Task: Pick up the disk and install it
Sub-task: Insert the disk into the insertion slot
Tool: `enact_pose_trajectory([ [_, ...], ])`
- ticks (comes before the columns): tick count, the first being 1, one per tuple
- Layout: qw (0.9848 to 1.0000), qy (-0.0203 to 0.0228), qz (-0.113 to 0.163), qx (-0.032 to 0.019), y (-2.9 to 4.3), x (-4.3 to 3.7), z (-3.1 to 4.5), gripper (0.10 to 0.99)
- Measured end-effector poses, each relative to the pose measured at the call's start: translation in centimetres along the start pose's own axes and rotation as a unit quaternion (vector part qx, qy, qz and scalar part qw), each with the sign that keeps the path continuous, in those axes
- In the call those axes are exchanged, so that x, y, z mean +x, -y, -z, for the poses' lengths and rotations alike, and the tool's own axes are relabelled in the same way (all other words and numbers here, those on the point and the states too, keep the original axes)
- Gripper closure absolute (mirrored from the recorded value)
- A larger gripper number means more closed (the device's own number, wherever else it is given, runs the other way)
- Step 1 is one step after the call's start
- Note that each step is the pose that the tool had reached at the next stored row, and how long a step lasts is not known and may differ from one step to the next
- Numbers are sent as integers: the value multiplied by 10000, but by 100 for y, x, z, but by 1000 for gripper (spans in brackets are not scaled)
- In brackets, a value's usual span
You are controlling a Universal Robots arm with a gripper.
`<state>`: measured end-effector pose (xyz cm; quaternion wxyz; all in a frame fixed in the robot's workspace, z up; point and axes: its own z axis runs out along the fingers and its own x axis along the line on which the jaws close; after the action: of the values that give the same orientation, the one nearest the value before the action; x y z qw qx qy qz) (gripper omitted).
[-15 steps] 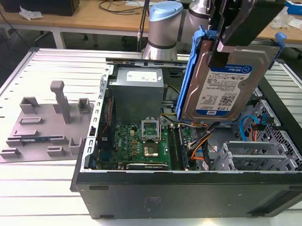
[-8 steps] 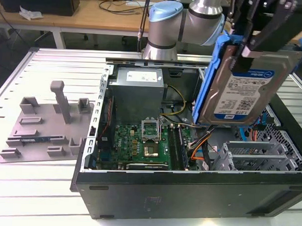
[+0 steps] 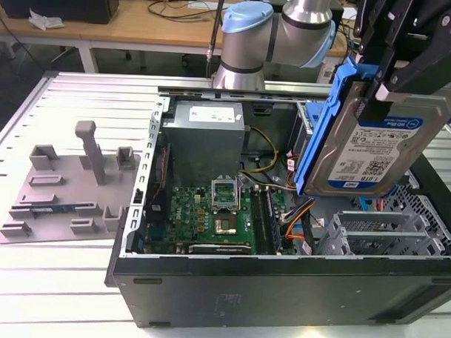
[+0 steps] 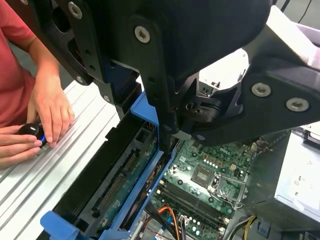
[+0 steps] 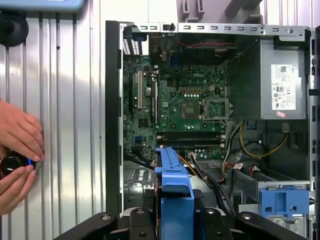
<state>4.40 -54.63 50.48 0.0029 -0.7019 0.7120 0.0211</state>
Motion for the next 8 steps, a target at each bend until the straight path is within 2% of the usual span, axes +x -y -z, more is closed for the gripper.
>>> enact_pose_trajectory([
  [3, 10000, 25, 1, 0, 4, 13, -6, 718],
  [8, 10000, 25, 1, 0, 5, 14, -6, 718],
])
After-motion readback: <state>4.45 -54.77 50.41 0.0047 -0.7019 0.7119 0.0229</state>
